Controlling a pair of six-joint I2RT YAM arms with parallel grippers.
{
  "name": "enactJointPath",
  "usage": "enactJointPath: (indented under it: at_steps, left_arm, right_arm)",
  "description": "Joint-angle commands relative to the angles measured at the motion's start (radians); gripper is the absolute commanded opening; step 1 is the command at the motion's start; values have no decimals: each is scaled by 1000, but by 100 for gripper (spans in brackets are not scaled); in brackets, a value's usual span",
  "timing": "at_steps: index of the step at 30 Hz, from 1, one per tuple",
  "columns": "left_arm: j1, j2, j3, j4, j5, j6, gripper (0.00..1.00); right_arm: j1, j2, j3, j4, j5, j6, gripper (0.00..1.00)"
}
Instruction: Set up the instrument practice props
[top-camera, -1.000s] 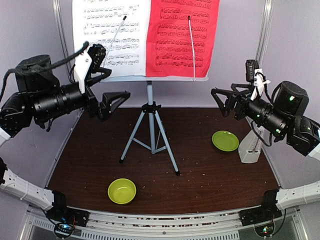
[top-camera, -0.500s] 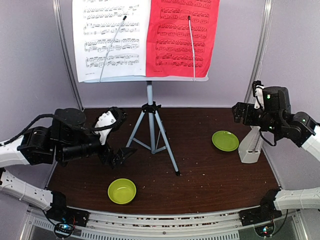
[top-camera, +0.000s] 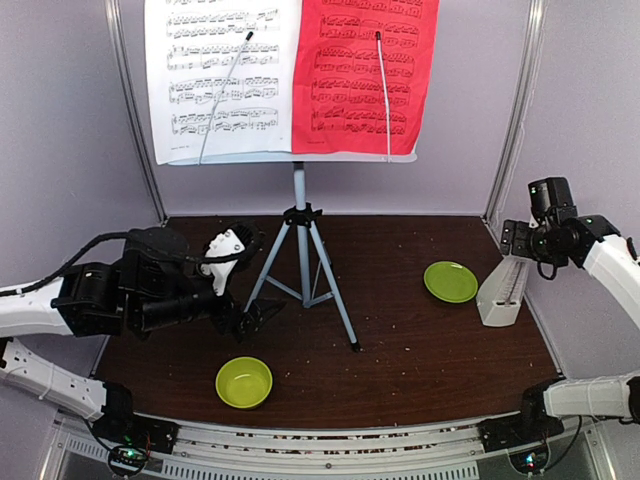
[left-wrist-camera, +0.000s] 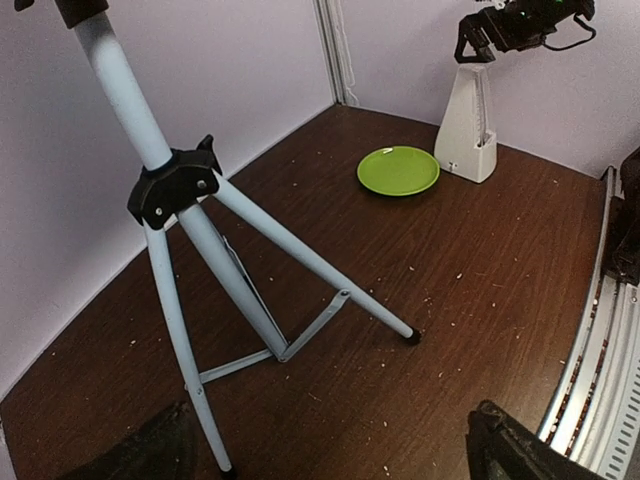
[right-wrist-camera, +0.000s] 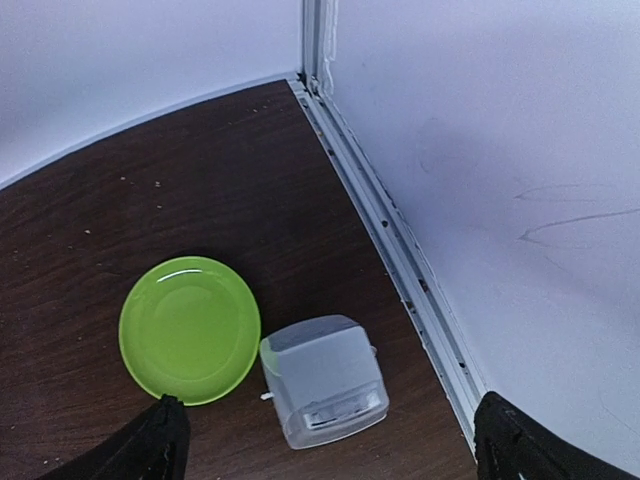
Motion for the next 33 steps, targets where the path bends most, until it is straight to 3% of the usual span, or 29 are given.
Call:
enactJointPath:
  at_steps: [1, 7, 14, 29, 33]
  left_arm:
    - [-4, -4, 28, 59, 15, -6, 96]
    - [-4, -7, 62, 35, 23, 17, 95]
    - [-3, 0, 83, 22, 18, 44, 95]
    - [-4, 22, 106, 11, 3, 70, 94]
    - [-4, 27, 94, 30, 3, 71, 94]
  right_arm:
    - [-65, 28, -60, 71, -10, -53, 100]
    - [-100, 102, -102, 155, 11, -115, 100]
    - [-134, 140, -153, 265, -108, -109, 94]
    - [-134, 103, -207, 312, -164, -108, 54]
    - [-134, 60, -202, 301, -161, -122, 48]
